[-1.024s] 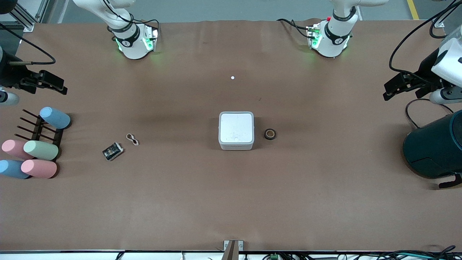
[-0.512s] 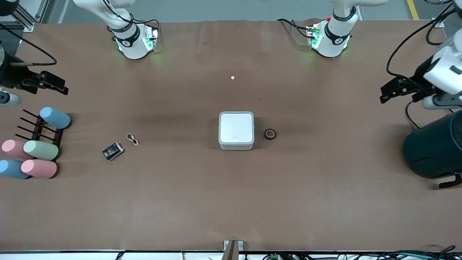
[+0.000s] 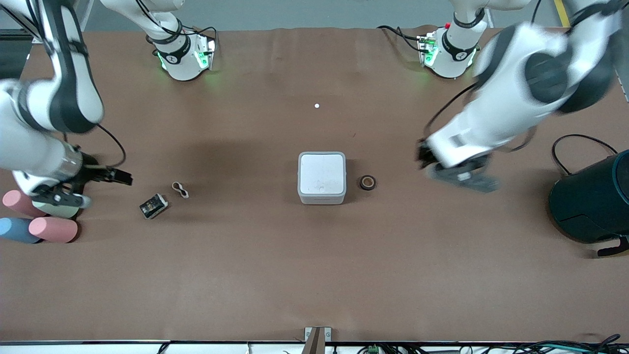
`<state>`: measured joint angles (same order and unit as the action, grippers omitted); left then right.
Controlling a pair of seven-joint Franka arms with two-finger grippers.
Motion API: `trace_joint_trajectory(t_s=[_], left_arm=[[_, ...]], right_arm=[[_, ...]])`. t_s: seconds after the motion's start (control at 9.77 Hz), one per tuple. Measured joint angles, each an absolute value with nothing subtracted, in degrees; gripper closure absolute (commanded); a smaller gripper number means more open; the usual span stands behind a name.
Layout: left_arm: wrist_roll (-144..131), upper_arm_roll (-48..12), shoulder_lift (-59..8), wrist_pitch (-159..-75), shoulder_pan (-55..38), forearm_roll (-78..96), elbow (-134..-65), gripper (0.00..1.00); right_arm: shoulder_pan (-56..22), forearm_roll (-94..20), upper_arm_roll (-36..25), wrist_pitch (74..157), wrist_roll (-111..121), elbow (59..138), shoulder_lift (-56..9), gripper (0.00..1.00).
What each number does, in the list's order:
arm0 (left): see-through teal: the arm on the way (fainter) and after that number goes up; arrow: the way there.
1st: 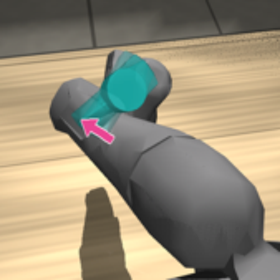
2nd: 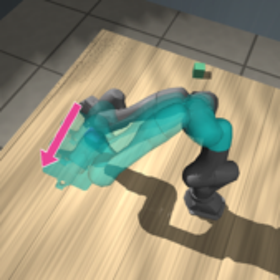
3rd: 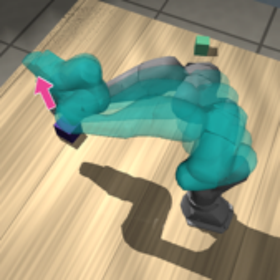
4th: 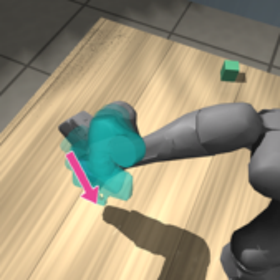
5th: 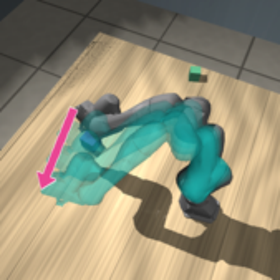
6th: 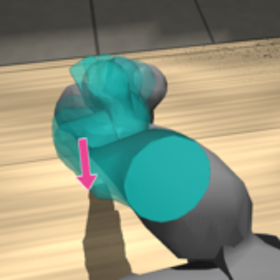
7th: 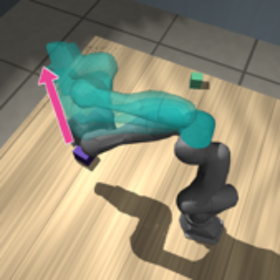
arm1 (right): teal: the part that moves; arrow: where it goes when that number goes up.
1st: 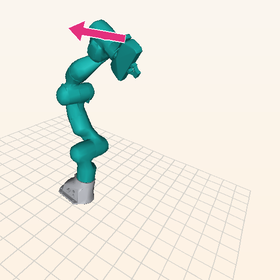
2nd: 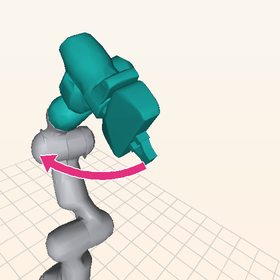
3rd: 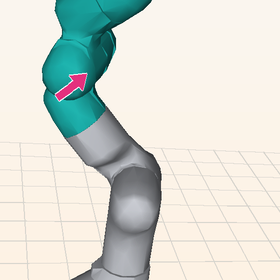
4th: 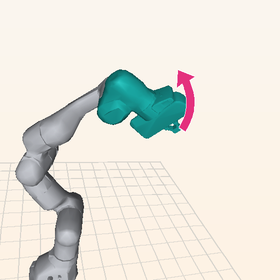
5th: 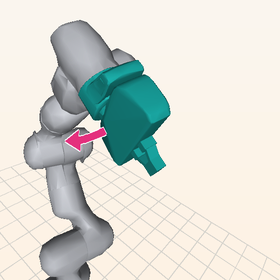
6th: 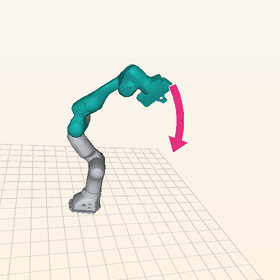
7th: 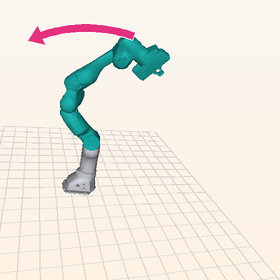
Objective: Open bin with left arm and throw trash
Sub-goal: 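Reach the right gripper toward the tissue pack while the left gripper reaches the bin, then grasp the black tissue pack with the right gripper while the left gripper lifts the lid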
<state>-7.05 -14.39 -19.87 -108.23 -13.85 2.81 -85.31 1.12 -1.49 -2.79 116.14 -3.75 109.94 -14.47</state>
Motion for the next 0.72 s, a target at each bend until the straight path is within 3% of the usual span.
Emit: trace_joint_trajectory(t_s=[0.31,0.72], left_arm=[[-9.6,-15.5,-34.0,-123.4,-24.1,2.9,-81.2,1.00],[-17.8,-15.1,-39.3,-128.6,-31.6,2.8,-80.0,1.00]], right_arm=[[1.8,-2.0,-2.7,128.1,-9.2,112.3,-23.1,0.01],[2.6,-4.9,-2.8,135.4,-12.8,113.0,-28.3,0.03]])
